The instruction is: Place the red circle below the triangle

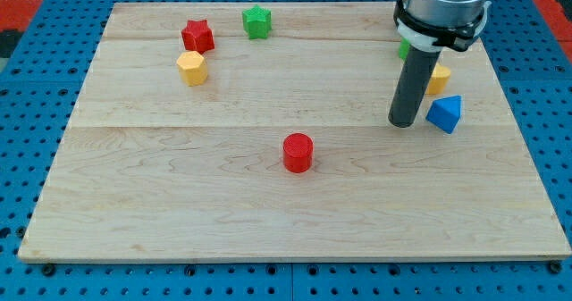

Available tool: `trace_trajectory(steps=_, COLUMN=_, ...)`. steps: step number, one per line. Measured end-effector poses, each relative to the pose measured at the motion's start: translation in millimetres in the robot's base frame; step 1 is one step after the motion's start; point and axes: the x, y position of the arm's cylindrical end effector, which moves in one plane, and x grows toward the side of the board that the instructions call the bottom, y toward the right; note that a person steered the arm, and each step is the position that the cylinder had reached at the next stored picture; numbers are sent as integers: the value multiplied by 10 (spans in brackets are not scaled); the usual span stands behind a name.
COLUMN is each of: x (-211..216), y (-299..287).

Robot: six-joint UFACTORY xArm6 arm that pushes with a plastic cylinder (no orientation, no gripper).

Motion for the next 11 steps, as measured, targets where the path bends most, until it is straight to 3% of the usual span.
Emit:
trace_trajectory(steps=2, x=208, y=-1721)
trace_trajectory(steps=3, x=862, y=-1992)
trace_trajectory(steps=4, x=872, y=-1521)
trace_trajectory(steps=5, x=624, y=-2344)
trace_trajectory(steps=6, x=428, y=-1148)
trace_trajectory(steps=7, x=571, y=-92)
trace_trajectory(steps=8, x=724, y=-416)
trace_trajectory(steps=9, x=990, y=-21)
trace_trajectory(steps=11, x=808, y=214)
